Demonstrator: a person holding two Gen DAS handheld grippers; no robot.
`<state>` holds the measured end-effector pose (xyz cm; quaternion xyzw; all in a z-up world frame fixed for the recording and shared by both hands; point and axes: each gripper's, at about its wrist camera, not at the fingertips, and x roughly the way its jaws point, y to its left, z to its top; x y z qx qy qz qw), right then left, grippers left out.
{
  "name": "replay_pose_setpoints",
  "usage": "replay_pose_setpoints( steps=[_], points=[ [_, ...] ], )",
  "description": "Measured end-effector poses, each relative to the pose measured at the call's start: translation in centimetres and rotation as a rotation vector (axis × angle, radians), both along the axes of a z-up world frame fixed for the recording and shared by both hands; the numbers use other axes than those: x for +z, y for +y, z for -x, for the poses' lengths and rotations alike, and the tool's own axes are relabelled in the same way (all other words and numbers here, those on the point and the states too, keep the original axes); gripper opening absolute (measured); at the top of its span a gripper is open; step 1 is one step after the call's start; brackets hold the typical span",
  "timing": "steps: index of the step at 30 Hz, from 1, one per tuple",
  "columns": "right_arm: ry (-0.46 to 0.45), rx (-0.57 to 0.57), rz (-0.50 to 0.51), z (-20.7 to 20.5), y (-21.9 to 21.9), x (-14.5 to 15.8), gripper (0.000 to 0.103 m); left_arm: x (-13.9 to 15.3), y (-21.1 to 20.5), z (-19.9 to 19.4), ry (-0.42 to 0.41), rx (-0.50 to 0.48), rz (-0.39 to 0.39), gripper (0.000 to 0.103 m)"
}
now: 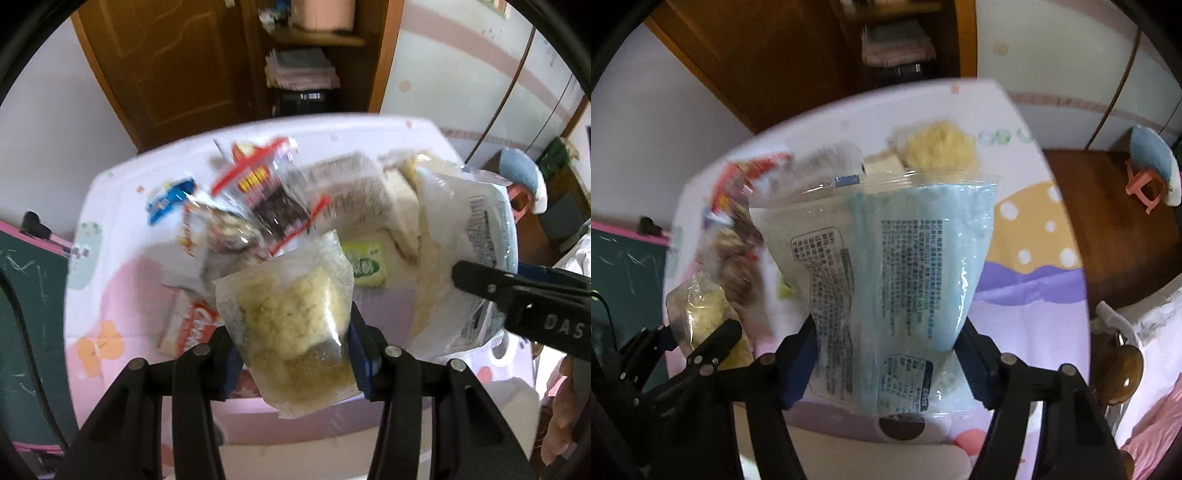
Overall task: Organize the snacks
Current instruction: 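Carry both bags to the white tray and open both grippers to release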
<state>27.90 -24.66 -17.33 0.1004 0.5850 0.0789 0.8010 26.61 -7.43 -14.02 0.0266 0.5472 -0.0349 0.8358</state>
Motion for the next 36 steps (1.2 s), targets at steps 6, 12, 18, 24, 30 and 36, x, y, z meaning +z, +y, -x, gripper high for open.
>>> replay_pose_setpoints(
  steps=[6,12,18,24,30,36],
  points=[
    [-0.217,-0.021,-0.031,5.7,-3.0,9.5,0.068,8.3,2.1,4.4,-0.130,-0.013,0.003,0.047],
    [-0.372,0.084,-0.014,14.2,-2.2,15.5,0.069,14.3,3.8,11.7,-0.232,-0.041,0.007,0.047],
    [-0.422,0.154,0.015,21.7,-0.8,15.9,0.069,15.1,6.1,18.3,-0.260,-0.053,0.053,0.047],
    [-0.369,0.155,0.068,26.6,1.2,13.3,0.070,11.9,7.0,22.1,-0.237,-0.017,0.087,0.047],
    [-0.300,0.182,0.145,27.9,2.5,11.0,0.071,7.6,6.0,23.3,-0.167,-0.019,0.054,0.047],
    [-0.222,0.164,0.140,26.7,2.5,9.5,0.074,6.0,5.3,23.8,-0.150,-0.021,0.023,0.054]
  ],
)
